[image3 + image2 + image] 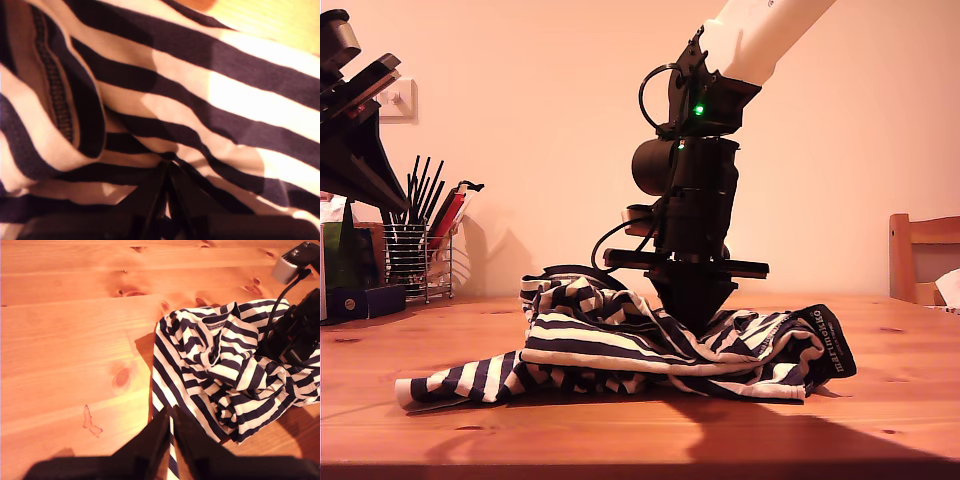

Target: Fold the t-shirt in front of you. After folding it, place it to the right side.

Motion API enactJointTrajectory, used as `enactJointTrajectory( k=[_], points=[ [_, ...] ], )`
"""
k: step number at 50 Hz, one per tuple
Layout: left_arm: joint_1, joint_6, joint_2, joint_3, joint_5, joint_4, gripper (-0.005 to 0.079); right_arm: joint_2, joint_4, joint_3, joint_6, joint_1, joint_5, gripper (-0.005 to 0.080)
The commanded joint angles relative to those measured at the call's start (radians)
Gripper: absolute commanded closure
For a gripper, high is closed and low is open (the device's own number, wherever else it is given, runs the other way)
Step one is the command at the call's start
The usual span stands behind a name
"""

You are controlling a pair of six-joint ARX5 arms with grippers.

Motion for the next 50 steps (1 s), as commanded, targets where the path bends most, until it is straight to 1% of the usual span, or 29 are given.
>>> enactJointTrajectory(
  k=[1, 8, 14, 21, 25, 31, 35, 36, 40, 44, 47, 50],
  points=[
    [-0.003, -0.001, -0.006, -0.005, 0.001, 0.015, 0.0756, -0.064, 0.060, -0.024, -0.006, 0.006, 0.003, 0.0762],
    [-0.003, -0.001, -0.006, -0.005, 0.001, 0.028, 0.0756, -0.146, 0.171, -0.024, -0.008, 0.014, 0.001, 0.0762],
    [-0.003, -0.001, -0.006, -0.005, 0.001, 0.047, 0.0756, -0.216, 0.294, -0.024, -0.009, 0.022, 0.005, 0.0762],
    [-0.003, -0.001, -0.006, -0.005, 0.001, 0.053, 0.0756, -0.265, 0.425, -0.030, -0.040, 0.040, 0.011, 0.0762],
    [-0.003, -0.001, -0.006, -0.005, 0.001, 0.049, 0.0756, -0.290, 0.492, -0.060, -0.057, 0.053, 0.011, 0.0762],
    [-0.003, -0.001, -0.006, -0.005, 0.001, 0.046, 0.0756, -0.330, 0.616, -0.146, -0.080, 0.068, 0.010, 0.0762],
    [-0.003, -0.001, -0.006, -0.005, 0.001, 0.047, 0.0756, -0.363, 0.691, -0.237, -0.080, 0.074, 0.006, 0.0762],
    [-0.003, -0.001, -0.006, -0.005, 0.001, 0.048, 0.0756, -0.369, 0.745, -0.255, -0.080, 0.076, 0.003, 0.0762],
    [-0.005, 0.000, -0.006, -0.005, 0.001, 0.062, 0.0756, -0.414, 0.881, -0.364, -0.080, 0.080, -0.010, 0.0762],
    [-0.012, 0.000, -0.006, -0.005, 0.001, 0.087, 0.0756, -0.459, 0.989, -0.463, -0.079, 0.082, -0.009, 0.0762],
    [-0.021, 0.000, -0.005, -0.005, 0.001, 0.107, 0.0756, -0.494, 1.033, -0.528, -0.078, 0.082, -0.007, 0.0762],
    [-0.034, 0.000, 0.008, -0.005, 0.001, 0.127, 0.0756, -0.519, 1.047, -0.579, -0.079, 0.079, -0.008, 0.0762]
  ],
)
